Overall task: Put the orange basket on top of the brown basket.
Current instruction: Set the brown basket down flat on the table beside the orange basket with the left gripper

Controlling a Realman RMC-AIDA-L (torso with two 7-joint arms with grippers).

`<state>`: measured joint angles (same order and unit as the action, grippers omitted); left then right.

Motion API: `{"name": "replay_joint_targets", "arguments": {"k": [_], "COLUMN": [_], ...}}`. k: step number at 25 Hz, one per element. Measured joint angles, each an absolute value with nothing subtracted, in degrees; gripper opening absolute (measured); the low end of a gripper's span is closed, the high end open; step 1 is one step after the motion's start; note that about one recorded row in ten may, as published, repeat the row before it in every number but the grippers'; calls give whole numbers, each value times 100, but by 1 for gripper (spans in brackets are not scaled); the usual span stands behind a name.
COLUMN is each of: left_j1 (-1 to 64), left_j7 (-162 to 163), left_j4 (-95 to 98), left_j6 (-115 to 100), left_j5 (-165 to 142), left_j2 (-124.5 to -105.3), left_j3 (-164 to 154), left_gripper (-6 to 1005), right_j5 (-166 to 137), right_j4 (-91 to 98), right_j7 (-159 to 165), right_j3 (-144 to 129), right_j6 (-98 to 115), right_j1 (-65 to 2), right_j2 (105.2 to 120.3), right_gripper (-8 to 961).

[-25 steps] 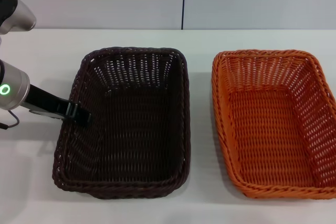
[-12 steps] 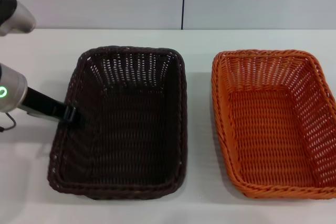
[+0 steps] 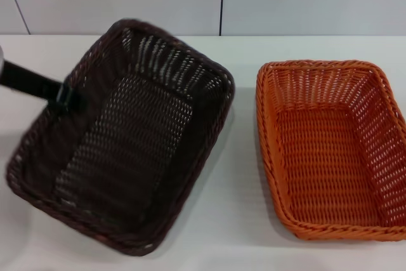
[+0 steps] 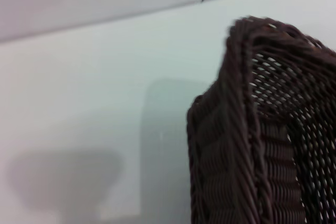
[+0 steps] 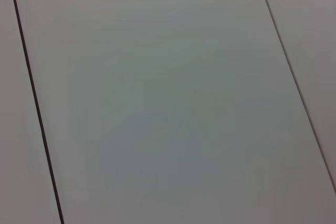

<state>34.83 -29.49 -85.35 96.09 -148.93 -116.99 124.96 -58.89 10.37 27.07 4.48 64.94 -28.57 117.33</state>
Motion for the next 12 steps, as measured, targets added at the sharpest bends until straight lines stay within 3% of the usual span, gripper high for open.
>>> {"name": "replay_joint_targets", "arguments": {"k": [5, 12], "left_j1": [3823, 4252], "left_j7": [-3684, -4573], "left_j4": [-8606, -8193], "left_j6": [10151, 10537], "left_j5": [-14867, -14855], "left_j2": [-11464, -11396], "left_j3": [12634, 12586], "left_gripper": [173, 176], "right_j5": [-5888, -5889], "right_j4": [1037, 1037], "right_j7": [2712, 2716], "right_j3": [452, 458], "right_j6": [6523, 6536], "right_j1": [-2853, -2806], "right_j2": [11733, 11733], "right_gripper": [564, 564]}}
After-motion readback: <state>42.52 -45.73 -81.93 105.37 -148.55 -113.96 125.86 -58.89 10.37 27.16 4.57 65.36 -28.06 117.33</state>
